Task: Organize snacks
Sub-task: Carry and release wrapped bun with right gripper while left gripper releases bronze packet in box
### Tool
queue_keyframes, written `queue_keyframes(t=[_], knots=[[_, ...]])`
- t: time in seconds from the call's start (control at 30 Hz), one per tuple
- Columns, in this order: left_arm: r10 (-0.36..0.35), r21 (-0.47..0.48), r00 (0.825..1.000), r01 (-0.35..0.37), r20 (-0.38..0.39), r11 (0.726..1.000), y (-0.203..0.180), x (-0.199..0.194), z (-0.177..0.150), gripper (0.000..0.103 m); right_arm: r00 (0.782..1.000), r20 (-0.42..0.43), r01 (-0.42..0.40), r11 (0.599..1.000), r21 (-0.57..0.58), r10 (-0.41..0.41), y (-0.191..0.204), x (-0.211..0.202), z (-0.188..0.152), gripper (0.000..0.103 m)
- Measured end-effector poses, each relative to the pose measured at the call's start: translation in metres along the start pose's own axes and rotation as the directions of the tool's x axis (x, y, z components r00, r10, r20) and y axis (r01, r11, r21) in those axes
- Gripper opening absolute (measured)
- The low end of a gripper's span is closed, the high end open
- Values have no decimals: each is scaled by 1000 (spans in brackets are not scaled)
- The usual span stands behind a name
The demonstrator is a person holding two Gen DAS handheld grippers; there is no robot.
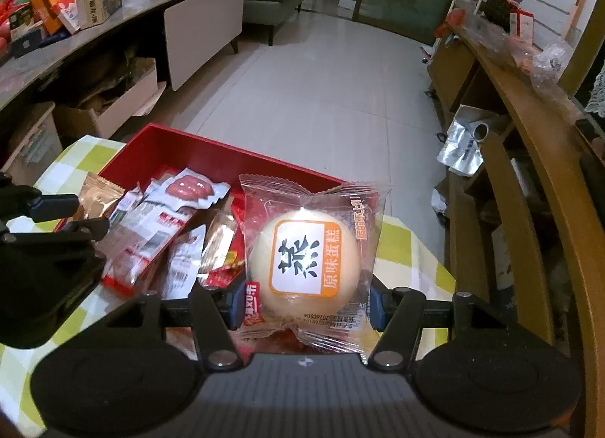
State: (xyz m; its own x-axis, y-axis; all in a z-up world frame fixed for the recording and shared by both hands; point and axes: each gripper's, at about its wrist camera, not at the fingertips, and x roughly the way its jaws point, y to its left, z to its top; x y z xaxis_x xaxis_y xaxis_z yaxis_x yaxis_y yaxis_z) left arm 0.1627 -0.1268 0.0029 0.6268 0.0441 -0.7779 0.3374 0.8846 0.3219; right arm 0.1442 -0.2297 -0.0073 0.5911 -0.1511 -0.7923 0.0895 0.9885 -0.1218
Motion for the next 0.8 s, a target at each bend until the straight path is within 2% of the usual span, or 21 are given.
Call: queue_keyframes(t=[0.23,0.43,0.57,0.8], knots=[[-14,0,1000,14,-27,1000,-7,23,7,34,1000,-13,-26,999,33,26,-5,29,7,65],[-15,-12,999,15,-47,1000,-2,35,9,39,997,-11,-70,996,61,71,-1,45,10,65],[-2,-25,999,1,-54,1000,3,39,9,63,996,-13,-86,993,77,87,2,50,12,66],[-3,-36,999,2,-37,999,6,32,12,71,998,26,-51,995,87,49,-6,42,15,73]])
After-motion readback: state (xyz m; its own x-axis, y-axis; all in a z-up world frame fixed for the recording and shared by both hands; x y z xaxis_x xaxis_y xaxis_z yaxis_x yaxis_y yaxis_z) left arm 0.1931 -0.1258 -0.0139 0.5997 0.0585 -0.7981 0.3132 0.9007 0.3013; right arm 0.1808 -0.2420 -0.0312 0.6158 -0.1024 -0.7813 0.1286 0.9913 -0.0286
